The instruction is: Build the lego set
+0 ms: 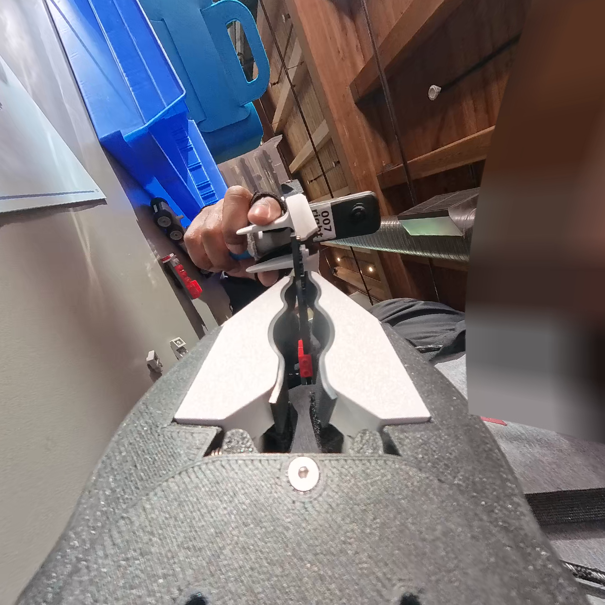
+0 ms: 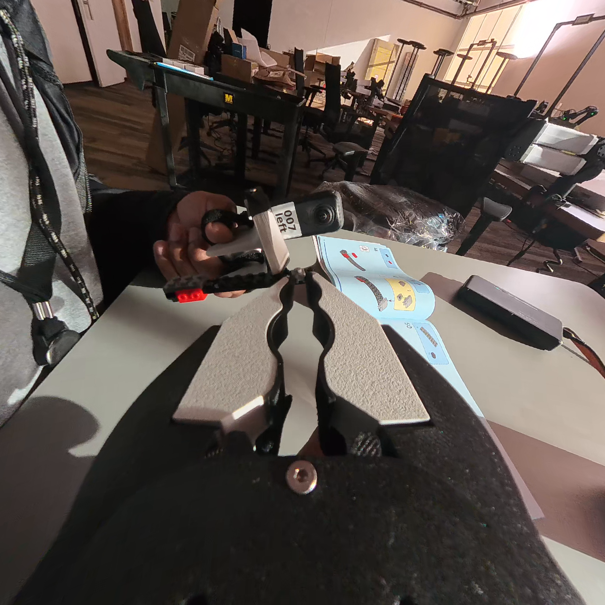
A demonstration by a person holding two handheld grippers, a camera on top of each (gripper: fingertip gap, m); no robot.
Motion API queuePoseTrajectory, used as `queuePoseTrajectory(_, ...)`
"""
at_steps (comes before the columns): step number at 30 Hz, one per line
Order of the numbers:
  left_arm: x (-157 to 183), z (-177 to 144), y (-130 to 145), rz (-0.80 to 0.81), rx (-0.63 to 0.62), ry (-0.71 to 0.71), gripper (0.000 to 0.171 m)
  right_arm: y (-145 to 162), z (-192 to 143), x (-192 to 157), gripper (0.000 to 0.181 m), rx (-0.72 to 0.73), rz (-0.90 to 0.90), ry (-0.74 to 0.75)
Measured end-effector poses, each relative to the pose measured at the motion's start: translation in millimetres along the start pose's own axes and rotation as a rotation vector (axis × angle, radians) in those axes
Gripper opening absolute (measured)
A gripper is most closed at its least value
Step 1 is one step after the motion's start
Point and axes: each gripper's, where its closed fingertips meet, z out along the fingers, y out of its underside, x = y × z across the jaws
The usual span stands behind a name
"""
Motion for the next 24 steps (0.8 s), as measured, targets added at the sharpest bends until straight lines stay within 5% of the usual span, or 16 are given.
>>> queuePoseTrajectory(24,-6.3,-1.2,-4.4,0.006,0.035,-0.046,0.004,6.4,0.7,5.4,0.009,0.017,0.076,0.136)
